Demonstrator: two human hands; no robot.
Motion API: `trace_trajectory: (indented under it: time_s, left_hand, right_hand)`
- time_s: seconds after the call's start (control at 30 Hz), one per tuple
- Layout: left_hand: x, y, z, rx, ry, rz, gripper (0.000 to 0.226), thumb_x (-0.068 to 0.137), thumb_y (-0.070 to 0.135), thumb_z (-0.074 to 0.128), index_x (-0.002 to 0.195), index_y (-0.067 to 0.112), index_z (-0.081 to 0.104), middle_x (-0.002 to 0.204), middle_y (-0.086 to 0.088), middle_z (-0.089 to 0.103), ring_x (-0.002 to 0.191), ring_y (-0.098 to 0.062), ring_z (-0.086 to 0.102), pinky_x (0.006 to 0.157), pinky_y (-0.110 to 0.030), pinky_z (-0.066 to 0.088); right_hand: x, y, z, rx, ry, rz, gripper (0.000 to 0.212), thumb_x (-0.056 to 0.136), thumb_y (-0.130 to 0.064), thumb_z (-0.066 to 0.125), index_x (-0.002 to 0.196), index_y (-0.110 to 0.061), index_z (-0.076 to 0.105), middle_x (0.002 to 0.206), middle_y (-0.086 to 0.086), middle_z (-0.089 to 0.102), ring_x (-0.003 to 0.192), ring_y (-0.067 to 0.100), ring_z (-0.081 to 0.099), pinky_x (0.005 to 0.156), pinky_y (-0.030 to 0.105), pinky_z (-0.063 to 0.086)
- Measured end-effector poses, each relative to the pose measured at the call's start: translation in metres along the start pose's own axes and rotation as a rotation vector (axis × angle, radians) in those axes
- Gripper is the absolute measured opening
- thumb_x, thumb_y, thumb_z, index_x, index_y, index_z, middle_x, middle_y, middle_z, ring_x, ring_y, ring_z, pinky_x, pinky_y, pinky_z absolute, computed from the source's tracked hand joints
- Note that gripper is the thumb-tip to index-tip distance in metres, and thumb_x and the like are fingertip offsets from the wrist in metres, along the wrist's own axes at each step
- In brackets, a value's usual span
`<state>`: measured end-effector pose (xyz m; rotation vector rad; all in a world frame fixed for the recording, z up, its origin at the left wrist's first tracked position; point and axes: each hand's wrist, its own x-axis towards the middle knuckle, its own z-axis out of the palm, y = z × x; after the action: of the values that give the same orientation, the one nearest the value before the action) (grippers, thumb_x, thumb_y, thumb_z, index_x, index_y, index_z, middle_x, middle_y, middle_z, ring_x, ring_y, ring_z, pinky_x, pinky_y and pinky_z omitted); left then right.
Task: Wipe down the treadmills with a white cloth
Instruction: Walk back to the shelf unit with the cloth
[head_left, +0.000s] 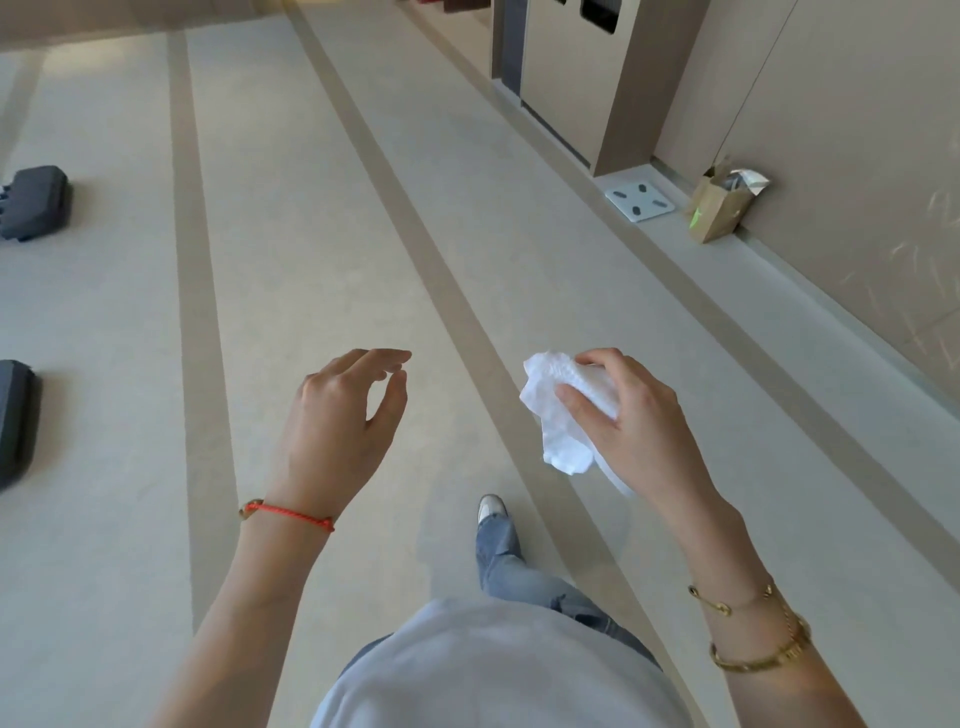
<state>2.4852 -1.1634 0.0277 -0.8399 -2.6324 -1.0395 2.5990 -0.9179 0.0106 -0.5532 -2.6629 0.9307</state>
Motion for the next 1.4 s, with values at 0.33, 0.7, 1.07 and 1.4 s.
trace_trajectory:
  time_s: [0.33,0.7,1.07,1.4]
  left_hand:
    - [0.24,-0.027,0.065,-0.006,0.031,0.009,0.02,0.093,0.009,0.061,0.11,0.011,0.072,0.098,-0.001,0.072,0.055,0.008,0.048,0.07,-0.024,0.044]
    - [0.469,-0.106,0.153,-0.022,0.009,0.019,0.02,0.093,0.009,0.061,0.11,0.009,0.071,0.098,-0.003,0.073,0.056,-0.001,0.044,0.072,-0.029,0.049]
    - [0.749,-0.173,0.223,-0.028,-0.032,0.112,0.019,0.093,0.008,0.061,0.109,0.009,0.071,0.096,-0.003,0.073,0.065,-0.011,0.055,0.07,-0.03,0.05]
    - [0.956,-0.218,0.308,-0.061,-0.117,0.112,0.02,0.094,0.008,0.06,0.111,0.006,0.071,0.099,-0.006,0.073,0.091,-0.023,0.07,0.078,-0.042,0.056]
  right_hand:
    - [0.257,0.02,-0.008,0.013,0.002,-0.04,0.032,0.091,-0.054,0.052,0.116,-0.033,0.053,0.108,-0.018,0.059,0.093,0.006,0.055,0.074,0.026,0.043]
    - [0.507,0.057,0.025,-0.025,0.018,-0.022,0.031,0.092,-0.052,0.053,0.117,-0.033,0.053,0.11,-0.014,0.06,0.095,0.01,0.056,0.076,0.028,0.045]
    - [0.771,0.074,0.045,0.003,0.098,0.058,0.034,0.091,-0.057,0.051,0.116,-0.034,0.052,0.108,-0.016,0.06,0.096,0.007,0.057,0.081,0.032,0.051]
    - [0.983,0.116,0.059,-0.016,0.14,0.12,0.034,0.092,-0.056,0.053,0.117,-0.033,0.053,0.11,-0.014,0.061,0.096,0.009,0.058,0.079,0.034,0.052]
